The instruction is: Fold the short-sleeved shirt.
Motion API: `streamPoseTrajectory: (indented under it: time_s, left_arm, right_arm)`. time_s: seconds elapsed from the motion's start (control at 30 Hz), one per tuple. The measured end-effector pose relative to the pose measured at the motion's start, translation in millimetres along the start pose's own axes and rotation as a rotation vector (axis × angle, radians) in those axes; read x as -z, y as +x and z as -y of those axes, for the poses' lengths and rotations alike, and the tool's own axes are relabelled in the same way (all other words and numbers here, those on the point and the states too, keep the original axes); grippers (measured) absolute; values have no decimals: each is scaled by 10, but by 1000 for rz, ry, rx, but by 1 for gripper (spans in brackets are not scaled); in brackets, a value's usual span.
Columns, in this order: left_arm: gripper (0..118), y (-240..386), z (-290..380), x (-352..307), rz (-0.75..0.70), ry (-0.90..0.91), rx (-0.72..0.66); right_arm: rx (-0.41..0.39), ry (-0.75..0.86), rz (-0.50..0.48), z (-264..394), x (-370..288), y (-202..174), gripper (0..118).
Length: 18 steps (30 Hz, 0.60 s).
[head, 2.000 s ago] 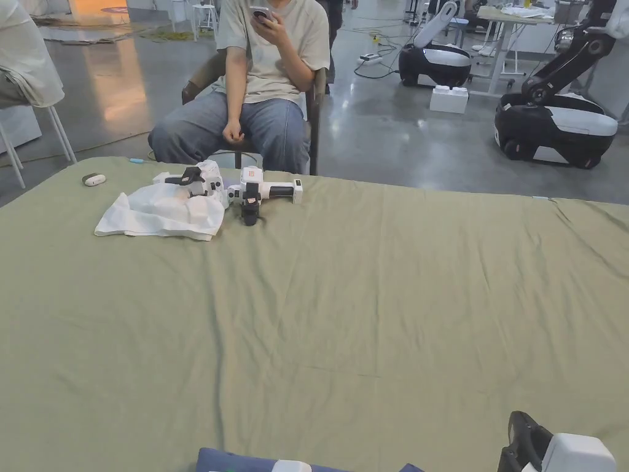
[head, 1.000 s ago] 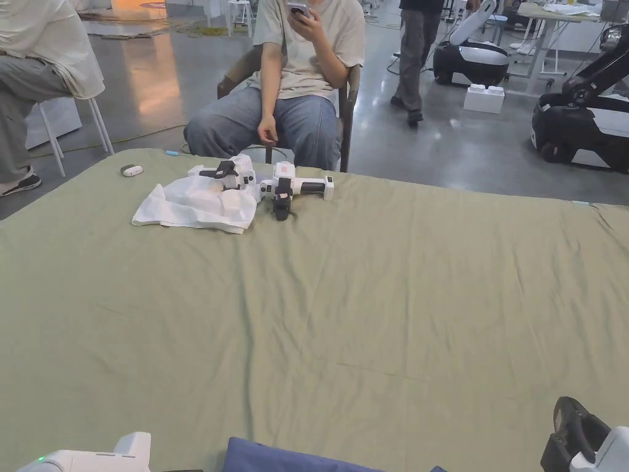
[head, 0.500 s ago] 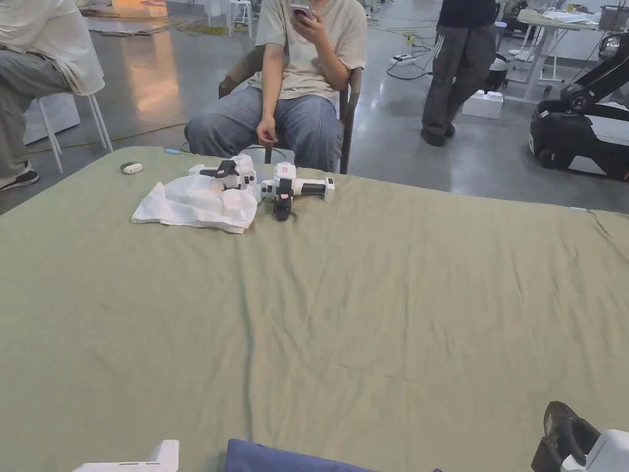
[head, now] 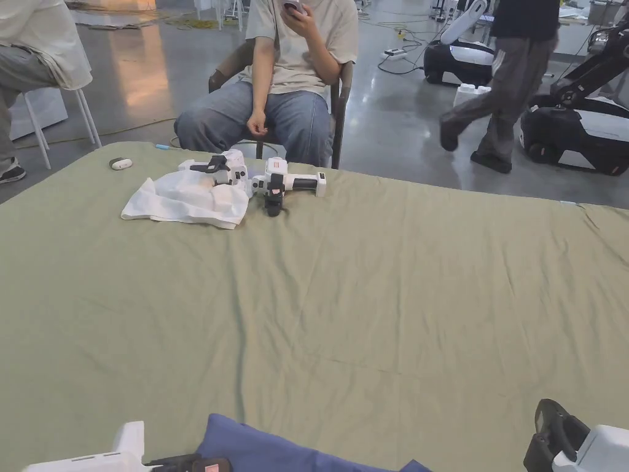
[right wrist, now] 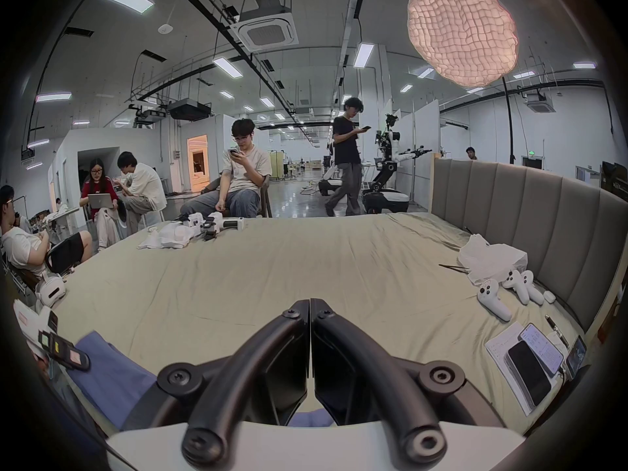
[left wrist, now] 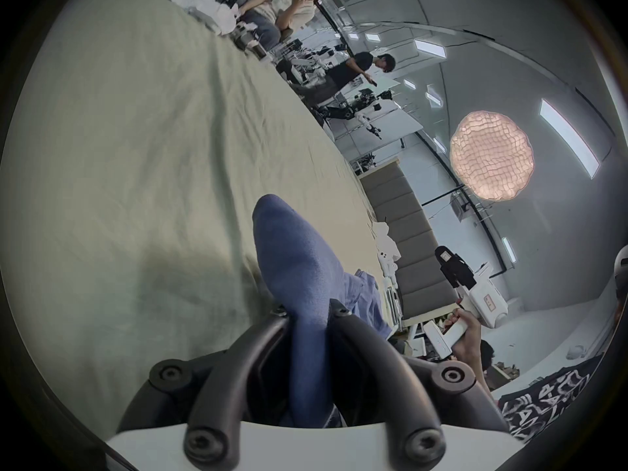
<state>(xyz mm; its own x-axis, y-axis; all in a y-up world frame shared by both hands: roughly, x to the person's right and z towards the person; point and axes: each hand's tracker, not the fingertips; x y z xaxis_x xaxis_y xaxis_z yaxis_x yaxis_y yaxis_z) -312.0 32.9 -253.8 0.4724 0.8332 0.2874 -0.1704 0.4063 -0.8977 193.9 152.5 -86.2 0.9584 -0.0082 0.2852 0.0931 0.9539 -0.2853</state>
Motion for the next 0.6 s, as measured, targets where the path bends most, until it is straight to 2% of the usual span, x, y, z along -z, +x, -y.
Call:
streamPoseTrajectory:
  time_s: [0.1, 0.3, 0.37, 0.6]
  left_arm:
    - [12, 185, -157, -239, -105, 14, 11]
    - [12, 807, -354, -461, -319, -1, 179]
    - [12, 1047, -358, -418, -349, -26, 259]
    - [12, 1748, -211, -10, -400, -99, 382]
  right_arm:
    - [-2, 2, -1, -7, 3, 11, 0]
    - [-4, 2, -14, -3, 40, -12, 0]
    - [-1, 3, -17, -4, 49, -29, 0]
    - [3, 5, -24, 5, 53, -38, 0]
